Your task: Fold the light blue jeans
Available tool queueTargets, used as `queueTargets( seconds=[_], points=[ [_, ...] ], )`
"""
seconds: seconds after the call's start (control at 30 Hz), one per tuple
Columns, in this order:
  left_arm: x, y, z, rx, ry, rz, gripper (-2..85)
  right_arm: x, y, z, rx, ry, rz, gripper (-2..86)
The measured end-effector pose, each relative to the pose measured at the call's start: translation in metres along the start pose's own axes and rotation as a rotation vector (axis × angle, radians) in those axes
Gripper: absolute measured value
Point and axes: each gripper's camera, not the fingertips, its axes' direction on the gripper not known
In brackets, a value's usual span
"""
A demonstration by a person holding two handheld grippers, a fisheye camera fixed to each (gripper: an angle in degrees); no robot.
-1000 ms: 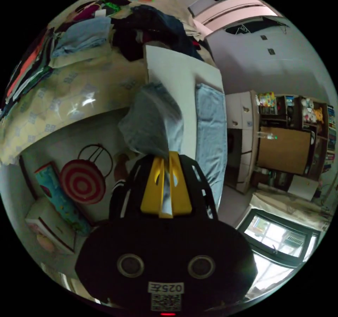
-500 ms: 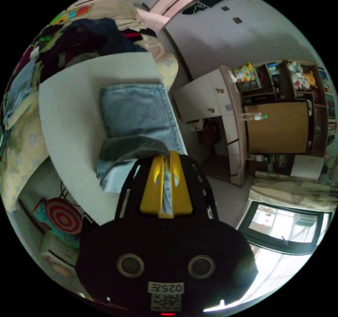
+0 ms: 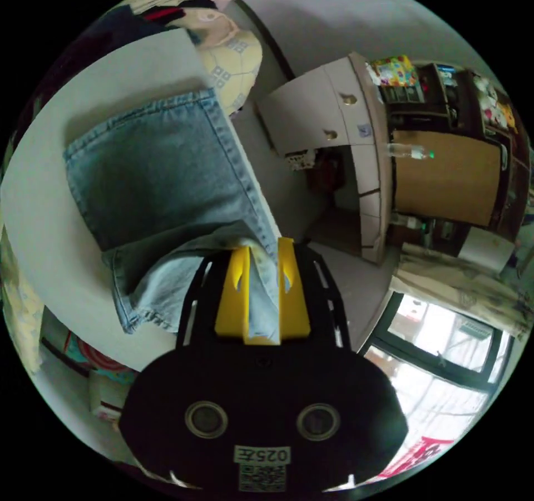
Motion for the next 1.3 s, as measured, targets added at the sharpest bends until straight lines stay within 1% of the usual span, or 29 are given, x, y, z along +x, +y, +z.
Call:
queueTargets(
  seconds=[0.03,0.1,0.17,0.2,0.27,0.33,0.37,0.4,0.43,0.47,0.53,0.6,0.63,0.7,0.8,0.83,0.87,0.9,0.93,0.97,1.0,1.03,1.1,1.13,1.17,1.2,1.23,1.27,1.3],
  points=[
    [0.004,0.004,-0.001,0.007,-0.005,0.035,7.8,-0.004,0.002,-0.003,-0.009,0.012,-0.042,1.0],
    [0.023,0.032,0.001,0.036,-0.061,0.201,12.5,-0.023,0.013,-0.011,-0.069,0.098,-0.198,4.1],
    [0.035,0.058,0.006,0.057,-0.094,0.302,13.9,-0.035,0.022,-0.015,-0.102,0.146,-0.293,5.8],
    [0.042,0.074,0.015,0.036,-0.097,0.365,14.7,-0.041,0.024,-0.017,-0.129,0.177,-0.327,6.5],
    [0.050,0.101,0.028,0.022,-0.119,0.416,14.2,-0.053,0.022,-0.016,-0.158,0.212,-0.391,7.4],
    [0.056,0.130,0.045,0.028,-0.122,0.417,12.9,-0.069,0.015,-0.012,-0.191,0.245,-0.443,8.3],
    [0.064,0.150,0.064,-0.008,-0.116,0.454,12.4,-0.082,0.009,-0.009,-0.202,0.263,-0.488,8.8],
    [0.078,0.172,0.091,-0.086,-0.141,0.523,12.4,-0.095,0.002,-0.005,-0.215,0.280,-0.527,9.3],
    [0.086,0.183,0.105,-0.123,-0.171,0.567,12.4,-0.102,-0.002,-0.003,-0.220,0.287,-0.544,9.5],
    [0.101,0.207,0.133,-0.183,-0.248,0.652,12.4,-0.112,-0.012,0.001,-0.234,0.301,-0.565,9.8],
    [0.124,0.248,0.175,-0.308,-0.271,0.790,12.3,-0.124,-0.027,0.003,-0.251,0.334,-0.585,10.1],
    [0.158,0.313,0.225,-0.478,-0.309,1.032,12.4,-0.133,-0.042,-0.002,-0.275,0.349,-0.580,10.5],
    [0.165,0.330,0.237,-0.518,-0.324,1.096,12.4,-0.133,-0.045,-0.005,-0.275,0.343,-0.565,10.6],
    [0.184,0.397,0.280,-0.672,-0.373,1.339,12.4,-0.138,-0.054,-0.015,-0.308,0.307,-0.582,11.7],
    [0.196,0.462,0.326,-0.750,-0.473,1.532,12.3,-0.149,-0.064,-0.013,-0.383,0.327,-0.621,15.0],
    [0.197,0.472,0.335,-0.772,-0.479,1.552,12.3,-0.150,-0.066,-0.010,-0.409,0.316,-0.619,15.4],
    [0.197,0.490,0.354,-0.822,-0.507,1.581,12.3,-0.155,-0.068,-0.002,-0.477,0.266,-0.617,14.9],
    [0.193,0.505,0.377,-0.871,-0.586,1.619,11.3,-0.158,-0.066,0.012,-0.566,0.224,-0.600,13.4],
    [0.188,0.513,0.388,-0.877,-0.657,1.649,10.3,-0.161,-0.065,0.015,-0.573,0.246,-0.586,12.0],
    [0.182,0.527,0.402,-0.779,-0.816,1.748,7.7,-0.173,-0.062,0.013,-0.547,0.316,-0.588,9.3],
    [0.181,0.546,0.404,-0.705,-0.894,1.879,4.3,-0.189,-0.059,0.010,-0.546,0.375,-0.622,6.7],
    [0.181,0.552,0.407,-0.707,-0.919,1.907,3.5,-0.199,-0.056,0.008,-0.543,0.405,-0.645,5.4],
    [0.185,0.566,0.414,-0.713,-0.970,1.914,1.3,-0.246,-0.036,-0.009,-0.509,0.572,-0.817,4.6],
    [0.186,0.569,0.415,-0.712,-0.967,1.920,1.0,-0.259,-0.029,-0.015,-0.497,0.614,-0.873,4.5],
    [0.192,0.572,0.416,-0.715,-0.937,1.908,0.2,-0.281,-0.018,-0.028,-0.469,0.698,-0.964,4.4],
    [0.202,0.577,0.416,-0.736,-0.875,1.889,-0.3,-0.296,-0.012,-0.040,-0.446,0.777,-0.999,4.3],
    [0.207,0.579,0.417,-0.753,-0.840,1.875,-0.5,-0.300,-0.012,-0.045,-0.439,0.815,-1.000,4.4],
    [0.217,0.583,0.418,-0.785,-0.771,1.830,-0.5,-0.303,-0.014,-0.052,-0.439,0.896,-0.986,4.5],
    [0.226,0.587,0.420,-0.817,-0.701,1.778,-0.1,-0.300,-0.022,-0.057,-0.436,0.951,-0.935,5.0]
  ],
)
